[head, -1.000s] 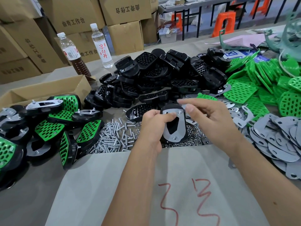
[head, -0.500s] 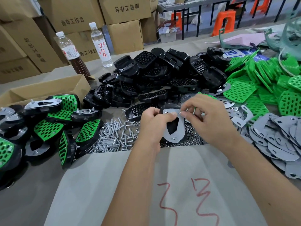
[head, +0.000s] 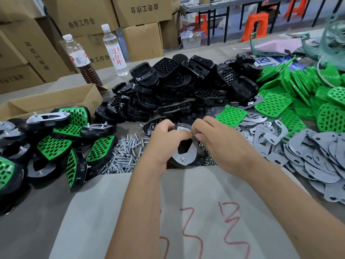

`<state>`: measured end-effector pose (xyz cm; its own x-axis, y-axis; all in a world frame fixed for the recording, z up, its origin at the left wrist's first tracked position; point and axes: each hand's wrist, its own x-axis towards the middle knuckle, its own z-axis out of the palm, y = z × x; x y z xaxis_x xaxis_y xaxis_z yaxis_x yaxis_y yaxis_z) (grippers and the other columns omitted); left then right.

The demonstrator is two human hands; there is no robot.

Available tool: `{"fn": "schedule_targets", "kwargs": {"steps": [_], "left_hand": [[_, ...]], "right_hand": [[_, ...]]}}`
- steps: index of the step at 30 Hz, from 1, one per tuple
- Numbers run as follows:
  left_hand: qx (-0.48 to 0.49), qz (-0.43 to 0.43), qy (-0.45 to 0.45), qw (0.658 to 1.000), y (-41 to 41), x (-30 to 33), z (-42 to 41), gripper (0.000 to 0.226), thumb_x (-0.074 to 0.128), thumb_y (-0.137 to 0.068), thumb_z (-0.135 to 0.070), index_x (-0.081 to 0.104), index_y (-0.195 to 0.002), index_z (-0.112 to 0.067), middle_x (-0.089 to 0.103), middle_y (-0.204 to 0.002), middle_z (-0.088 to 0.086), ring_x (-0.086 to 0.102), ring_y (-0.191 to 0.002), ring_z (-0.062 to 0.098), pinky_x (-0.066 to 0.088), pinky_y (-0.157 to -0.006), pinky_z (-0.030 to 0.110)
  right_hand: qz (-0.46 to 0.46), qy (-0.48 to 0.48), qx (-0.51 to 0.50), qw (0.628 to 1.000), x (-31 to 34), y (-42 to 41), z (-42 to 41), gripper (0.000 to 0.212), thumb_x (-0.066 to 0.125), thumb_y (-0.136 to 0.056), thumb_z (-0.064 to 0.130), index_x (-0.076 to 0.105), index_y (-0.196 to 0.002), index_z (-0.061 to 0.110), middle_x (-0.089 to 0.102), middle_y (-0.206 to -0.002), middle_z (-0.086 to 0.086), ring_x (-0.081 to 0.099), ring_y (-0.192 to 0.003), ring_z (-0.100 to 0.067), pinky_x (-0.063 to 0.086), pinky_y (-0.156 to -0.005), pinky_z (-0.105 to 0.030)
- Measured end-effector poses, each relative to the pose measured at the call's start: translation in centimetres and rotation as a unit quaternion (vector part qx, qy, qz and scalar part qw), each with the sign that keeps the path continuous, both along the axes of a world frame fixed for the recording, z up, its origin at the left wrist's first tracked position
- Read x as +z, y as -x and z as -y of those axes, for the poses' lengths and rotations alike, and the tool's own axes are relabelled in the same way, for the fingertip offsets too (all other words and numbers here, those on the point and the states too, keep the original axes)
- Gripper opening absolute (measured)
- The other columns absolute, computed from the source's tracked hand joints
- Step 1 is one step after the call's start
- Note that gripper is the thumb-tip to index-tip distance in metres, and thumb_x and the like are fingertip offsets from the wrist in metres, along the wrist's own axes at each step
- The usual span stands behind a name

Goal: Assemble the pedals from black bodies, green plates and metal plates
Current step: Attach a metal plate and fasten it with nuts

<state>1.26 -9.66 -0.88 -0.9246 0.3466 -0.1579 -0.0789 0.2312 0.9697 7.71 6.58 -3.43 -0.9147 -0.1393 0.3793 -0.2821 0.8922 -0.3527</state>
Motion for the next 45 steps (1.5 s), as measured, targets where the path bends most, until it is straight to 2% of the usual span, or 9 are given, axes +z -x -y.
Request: {"fn": "schedule_targets", "kwargs": {"steps": [5,12,21,26,29,33,37,42,45], "left_hand": [[-0.005,0.045,-0.008,0.999,0.1,0.1,0.1,0.033,0.070,-0.060,-0.018,0.054,-0.089,-0.015,0.061,-0.087,0.008,0.056,-0.084,0.025,0.043,-0.077,0.041],[0.001,0.029,-0.009,1.000,0.3,-0.1,-0.1,0.028,0.077,-0.080,-0.004,0.052,-0.081,-0.017,0.061,-0.079,0.003,0.056,-0.079,0.024,0.042,-0.075,0.040],[0.023,0.008,-0.071,0.997,-0.5,0.2,-1.1,0.030,0.074,-0.080,-0.001,0.046,-0.083,-0.014,0.047,-0.082,0.006,0.045,-0.078,0.022,0.037,-0.070,0.039],[0.036,-0.013,-0.085,0.996,-0.6,0.0,-1.5,0.030,0.077,-0.080,-0.001,0.050,-0.078,-0.015,0.054,-0.073,0.003,0.052,-0.066,0.017,0.046,-0.056,0.028],[0.078,-0.026,-0.100,0.992,-0.1,-0.3,-1.1,0.020,0.080,-0.080,0.004,0.063,-0.086,-0.005,0.070,-0.078,0.009,0.066,-0.071,0.025,0.057,-0.069,0.041],[0.161,-0.036,-0.106,0.981,0.3,-0.3,-0.9,0.024,0.085,-0.076,0.005,0.076,-0.095,-0.006,0.080,-0.088,0.010,0.078,-0.087,0.032,0.063,-0.086,0.055],[0.207,-0.002,-0.132,0.969,0.2,-0.3,-0.8,0.023,0.087,-0.074,0.006,0.078,-0.092,-0.006,0.081,-0.086,0.011,0.078,-0.089,0.037,0.062,-0.088,0.058],[0.212,0.024,-0.151,0.965,-0.1,-0.4,-0.8,0.019,0.086,-0.077,0.003,0.080,-0.093,-0.004,0.080,-0.083,0.011,0.077,-0.075,0.026,0.065,-0.082,0.052],[0.215,0.030,-0.145,0.965,-0.1,-0.7,-1.0,0.013,0.086,-0.081,-0.001,0.079,-0.091,-0.004,0.080,-0.084,0.012,0.078,-0.078,0.027,0.065,-0.083,0.049]], "right_hand": [[0.020,-0.011,-0.032,0.999,0.1,-0.3,0.3,0.016,0.024,-0.104,0.040,0.032,-0.095,0.028,0.045,-0.095,0.005,0.052,-0.078,-0.031,0.046,-0.067,-0.048],[0.022,-0.007,-0.042,0.999,0.1,-0.3,0.5,0.020,0.020,-0.105,0.041,0.032,-0.096,0.027,0.048,-0.091,0.003,0.051,-0.073,-0.030,0.044,-0.061,-0.045],[-0.053,-0.021,-0.097,0.994,0.2,-0.1,0.9,0.025,0.047,-0.105,0.014,0.033,-0.085,0.017,0.041,-0.071,0.000,0.042,-0.063,-0.033,0.039,-0.052,-0.045],[-0.056,0.050,-0.118,0.990,0.1,0.2,0.8,0.031,0.036,-0.108,0.032,0.036,-0.083,0.014,0.041,-0.062,0.003,0.041,-0.058,-0.028,0.027,-0.051,-0.042],[-0.052,0.121,-0.104,0.986,0.1,0.2,0.0,0.034,0.039,-0.105,0.041,0.045,-0.085,0.015,0.048,-0.062,0.006,0.047,-0.063,-0.025,0.038,-0.058,-0.045],[0.038,0.045,-0.034,0.998,0.4,-0.4,-2.1,0.011,0.074,-0.091,0.037,0.065,-0.086,0.031,0.058,-0.080,0.014,0.054,-0.084,-0.012,0.050,-0.077,-0.044],[0.124,0.028,0.023,0.992,0.4,-0.5,-1.9,0.010,0.081,-0.085,0.043,0.074,-0.091,0.039,0.058,-0.091,0.016,0.052,-0.097,-0.009,0.047,-0.088,-0.041],[0.160,0.044,0.023,0.986,0.5,-0.3,-1.0,0.011,0.078,-0.091,0.030,0.071,-0.082,0.030,0.060,-0.089,0.015,0.055,-0.090,-0.003,0.050,-0.084,-0.036],[0.144,0.079,0.008,0.986,0.4,-0.5,-1.0,0.016,0.076,-0.093,0.024,0.067,-0.080,0.027,0.057,-0.080,0.018,0.054,-0.081,0.001,0.041,-0.072,-0.019]]}}
